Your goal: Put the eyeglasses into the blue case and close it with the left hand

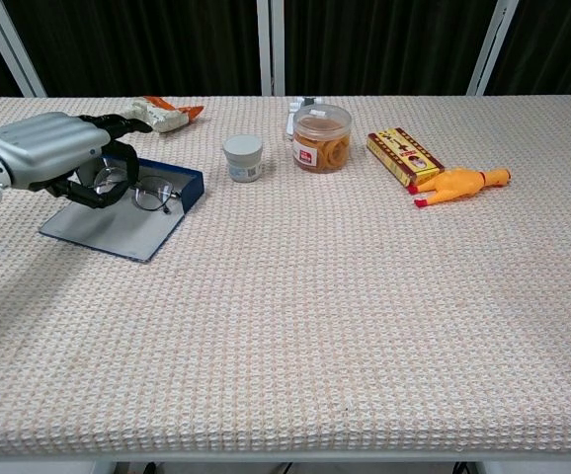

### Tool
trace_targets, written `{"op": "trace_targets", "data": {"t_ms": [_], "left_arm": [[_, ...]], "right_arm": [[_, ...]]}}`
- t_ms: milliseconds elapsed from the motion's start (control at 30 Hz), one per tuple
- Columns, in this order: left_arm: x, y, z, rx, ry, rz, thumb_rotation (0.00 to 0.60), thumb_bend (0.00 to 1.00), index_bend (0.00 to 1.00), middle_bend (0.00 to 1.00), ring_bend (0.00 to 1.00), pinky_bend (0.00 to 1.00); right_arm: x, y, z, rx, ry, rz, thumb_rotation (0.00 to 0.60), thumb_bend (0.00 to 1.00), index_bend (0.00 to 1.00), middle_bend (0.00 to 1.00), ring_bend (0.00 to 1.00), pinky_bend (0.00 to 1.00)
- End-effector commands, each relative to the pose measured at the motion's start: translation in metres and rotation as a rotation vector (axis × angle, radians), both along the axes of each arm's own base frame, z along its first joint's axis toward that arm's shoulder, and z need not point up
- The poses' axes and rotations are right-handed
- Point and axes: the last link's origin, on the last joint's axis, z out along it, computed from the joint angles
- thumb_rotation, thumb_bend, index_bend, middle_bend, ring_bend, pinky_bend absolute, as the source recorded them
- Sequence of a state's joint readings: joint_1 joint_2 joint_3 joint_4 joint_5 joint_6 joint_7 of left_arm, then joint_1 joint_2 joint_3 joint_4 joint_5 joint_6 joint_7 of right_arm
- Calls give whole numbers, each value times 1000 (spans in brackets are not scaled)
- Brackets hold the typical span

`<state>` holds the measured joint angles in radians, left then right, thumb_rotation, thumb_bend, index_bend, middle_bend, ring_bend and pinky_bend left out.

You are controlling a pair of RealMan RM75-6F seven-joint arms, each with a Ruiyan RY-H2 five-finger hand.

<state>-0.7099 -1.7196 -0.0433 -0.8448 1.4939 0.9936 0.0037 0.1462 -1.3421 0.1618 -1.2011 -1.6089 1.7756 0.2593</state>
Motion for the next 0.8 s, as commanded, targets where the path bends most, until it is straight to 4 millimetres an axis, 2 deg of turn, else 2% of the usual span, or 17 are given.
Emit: {"op": "trace_targets", "data": {"t_ms": [33, 267, 667, 800], "left_arm": [[0, 3, -3, -6, 23, 4, 288, 488, 403, 0, 0, 136], [3, 7, -3, 8, 27, 11, 282, 488, 424, 0, 0, 136], [0, 8, -4, 11, 38, 23, 300, 488, 232, 0, 0, 137], [-3, 4, 0, 6, 47, 27, 319, 488, 240, 0, 0, 137]], "right_arm": [[0, 0, 0, 0, -1, 0, 600, 546, 0, 0, 0, 0], [-1, -1, -1, 6, 1, -4, 600, 546, 0, 0, 0, 0], [-2, -1, -1, 7, 4, -8, 600, 549, 0, 0, 0, 0], [-1, -1, -1, 8, 5, -5, 600, 551, 0, 0, 0, 0]]}}
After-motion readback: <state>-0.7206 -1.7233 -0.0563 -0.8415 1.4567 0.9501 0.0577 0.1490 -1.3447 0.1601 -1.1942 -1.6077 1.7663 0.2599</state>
